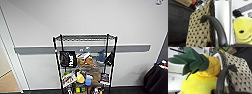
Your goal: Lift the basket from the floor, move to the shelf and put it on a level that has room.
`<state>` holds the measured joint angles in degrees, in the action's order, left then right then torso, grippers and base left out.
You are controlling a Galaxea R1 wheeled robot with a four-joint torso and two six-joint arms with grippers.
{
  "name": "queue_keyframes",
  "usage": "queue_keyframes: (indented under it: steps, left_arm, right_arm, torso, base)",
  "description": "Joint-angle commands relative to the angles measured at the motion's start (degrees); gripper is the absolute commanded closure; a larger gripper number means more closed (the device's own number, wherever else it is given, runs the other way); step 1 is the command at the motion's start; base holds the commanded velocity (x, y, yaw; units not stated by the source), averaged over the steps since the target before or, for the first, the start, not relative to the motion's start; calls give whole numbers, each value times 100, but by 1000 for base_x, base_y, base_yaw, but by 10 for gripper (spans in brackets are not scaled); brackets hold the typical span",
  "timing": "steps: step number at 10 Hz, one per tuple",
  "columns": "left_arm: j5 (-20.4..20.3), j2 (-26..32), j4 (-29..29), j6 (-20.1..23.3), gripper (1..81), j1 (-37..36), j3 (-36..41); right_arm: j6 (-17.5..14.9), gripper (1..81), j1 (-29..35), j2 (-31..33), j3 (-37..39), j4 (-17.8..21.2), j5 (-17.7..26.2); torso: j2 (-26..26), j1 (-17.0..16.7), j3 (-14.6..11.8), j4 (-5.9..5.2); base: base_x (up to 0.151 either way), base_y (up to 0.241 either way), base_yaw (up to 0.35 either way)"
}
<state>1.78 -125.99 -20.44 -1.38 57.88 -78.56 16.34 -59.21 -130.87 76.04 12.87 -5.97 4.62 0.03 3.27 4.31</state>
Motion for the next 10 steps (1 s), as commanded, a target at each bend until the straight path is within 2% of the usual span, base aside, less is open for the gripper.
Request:
queue_keyframes:
  steps: [1,10]
  left_arm:
    - [24,91,120,76,811,-712,341]
    - [16,99,120,76,811,-712,367]
  right_arm:
    - [72,811,633,49,-284,101,88]
    - [72,811,625,23,-267,101,96]
  torso:
    - [0,0,0,0]
    - [0,-2,0,0]
  base:
    - [93,0,0]
    - [88,0,0]
